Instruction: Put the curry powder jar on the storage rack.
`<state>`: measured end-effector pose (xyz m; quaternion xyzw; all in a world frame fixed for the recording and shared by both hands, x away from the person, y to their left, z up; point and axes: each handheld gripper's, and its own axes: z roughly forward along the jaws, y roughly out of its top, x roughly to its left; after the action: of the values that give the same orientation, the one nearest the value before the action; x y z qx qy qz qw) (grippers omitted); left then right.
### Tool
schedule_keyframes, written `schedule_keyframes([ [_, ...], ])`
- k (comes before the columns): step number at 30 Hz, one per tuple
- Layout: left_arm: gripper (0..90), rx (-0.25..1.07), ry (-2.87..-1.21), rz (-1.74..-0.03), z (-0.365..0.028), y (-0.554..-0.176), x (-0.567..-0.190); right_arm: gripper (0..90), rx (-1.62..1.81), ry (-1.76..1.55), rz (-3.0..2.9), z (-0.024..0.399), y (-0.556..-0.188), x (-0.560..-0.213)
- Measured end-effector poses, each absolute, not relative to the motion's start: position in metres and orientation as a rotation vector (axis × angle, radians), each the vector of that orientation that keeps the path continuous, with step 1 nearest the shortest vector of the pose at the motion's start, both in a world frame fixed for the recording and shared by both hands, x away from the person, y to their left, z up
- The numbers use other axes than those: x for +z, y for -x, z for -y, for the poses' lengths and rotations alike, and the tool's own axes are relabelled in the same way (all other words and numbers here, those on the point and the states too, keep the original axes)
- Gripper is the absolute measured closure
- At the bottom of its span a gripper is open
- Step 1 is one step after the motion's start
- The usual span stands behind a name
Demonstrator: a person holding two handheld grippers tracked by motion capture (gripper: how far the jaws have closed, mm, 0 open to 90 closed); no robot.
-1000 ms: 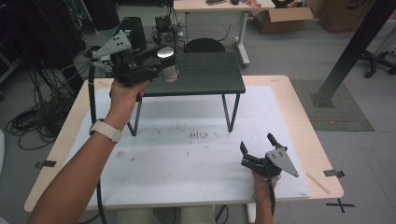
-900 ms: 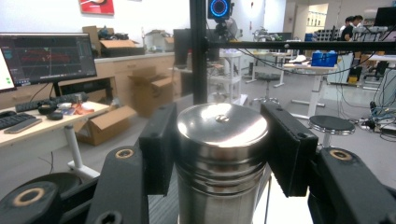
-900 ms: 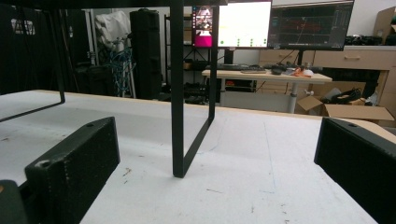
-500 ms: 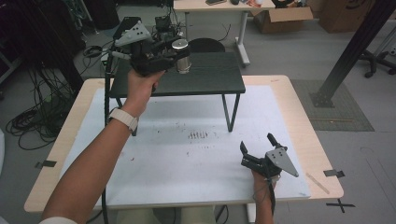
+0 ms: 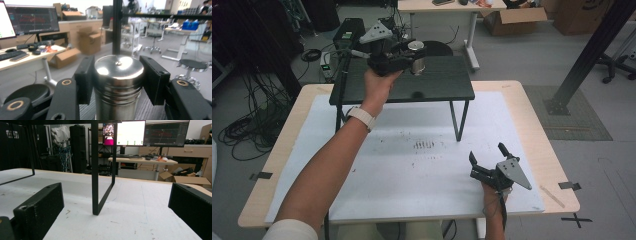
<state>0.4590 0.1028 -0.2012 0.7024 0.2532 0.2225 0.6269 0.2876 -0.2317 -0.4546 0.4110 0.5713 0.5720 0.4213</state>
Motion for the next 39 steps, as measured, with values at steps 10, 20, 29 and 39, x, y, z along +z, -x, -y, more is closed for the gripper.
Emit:
schedule_keyframes([
  [10,48.8,0.527,-1.695,-0.666,-0.082,-0.479,-0.213,0.0,1.433,-1.027,-1.431,0.232,-0.288,-0.455],
  [20,48.8,0.55,-1.783,-0.714,-0.07,-0.486,-0.22,0.0,1.434,-1.025,-1.433,0.232,-0.287,-0.455],
  [29,48.5,0.539,-1.791,-0.739,-0.07,-0.489,-0.223,0.0,1.434,-1.024,-1.433,0.232,-0.288,-0.455],
  [39,38.9,0.509,-1.757,-0.751,-0.076,-0.487,-0.222,0.0,1.434,-1.023,-1.432,0.232,-0.287,-0.455],
])
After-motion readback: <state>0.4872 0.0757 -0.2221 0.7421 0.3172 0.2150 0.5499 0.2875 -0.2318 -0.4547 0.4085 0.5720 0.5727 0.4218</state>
